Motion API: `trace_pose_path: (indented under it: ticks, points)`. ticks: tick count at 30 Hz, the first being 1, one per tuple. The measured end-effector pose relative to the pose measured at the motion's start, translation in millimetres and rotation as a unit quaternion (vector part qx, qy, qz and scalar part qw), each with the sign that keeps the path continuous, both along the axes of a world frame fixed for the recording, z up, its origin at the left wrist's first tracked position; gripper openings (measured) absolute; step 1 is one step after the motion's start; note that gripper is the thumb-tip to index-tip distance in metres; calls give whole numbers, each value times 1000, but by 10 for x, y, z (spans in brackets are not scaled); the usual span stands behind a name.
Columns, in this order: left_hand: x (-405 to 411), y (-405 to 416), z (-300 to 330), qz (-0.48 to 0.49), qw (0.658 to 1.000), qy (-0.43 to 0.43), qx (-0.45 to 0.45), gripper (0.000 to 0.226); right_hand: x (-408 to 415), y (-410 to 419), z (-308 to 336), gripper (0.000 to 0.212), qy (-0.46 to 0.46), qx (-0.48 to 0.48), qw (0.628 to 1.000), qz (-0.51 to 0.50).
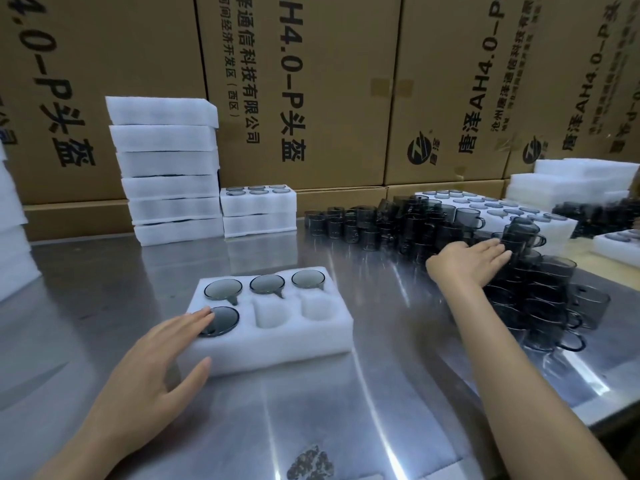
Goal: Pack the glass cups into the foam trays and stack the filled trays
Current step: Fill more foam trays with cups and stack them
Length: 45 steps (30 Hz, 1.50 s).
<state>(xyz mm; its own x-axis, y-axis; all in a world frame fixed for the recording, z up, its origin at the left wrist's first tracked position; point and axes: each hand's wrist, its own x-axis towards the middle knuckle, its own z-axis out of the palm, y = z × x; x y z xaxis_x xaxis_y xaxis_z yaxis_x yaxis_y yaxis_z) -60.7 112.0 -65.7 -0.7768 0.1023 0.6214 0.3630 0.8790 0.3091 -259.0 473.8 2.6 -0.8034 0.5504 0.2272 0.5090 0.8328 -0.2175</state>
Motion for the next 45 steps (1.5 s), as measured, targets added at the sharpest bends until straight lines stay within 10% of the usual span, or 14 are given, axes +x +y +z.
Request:
trace_pose_path:
  ticks: [10, 16, 26, 45]
  points:
    - [22, 46, 17, 5, 1000, -4, -6, 60, 33, 148, -79, 27, 158, 44, 986, 29]
    - [11, 37, 12, 8, 1000, -1, -9, 58, 368, -343, 168, 32, 360, -129, 892, 242]
    - [31, 7, 17, 14, 999, -8, -31, 59, 1124, -1551, -59, 21, 274, -90, 743, 604]
    - [40, 24, 26, 13, 999, -9, -46, 59, 1062, -1405, -64, 21, 109, -123, 733, 660]
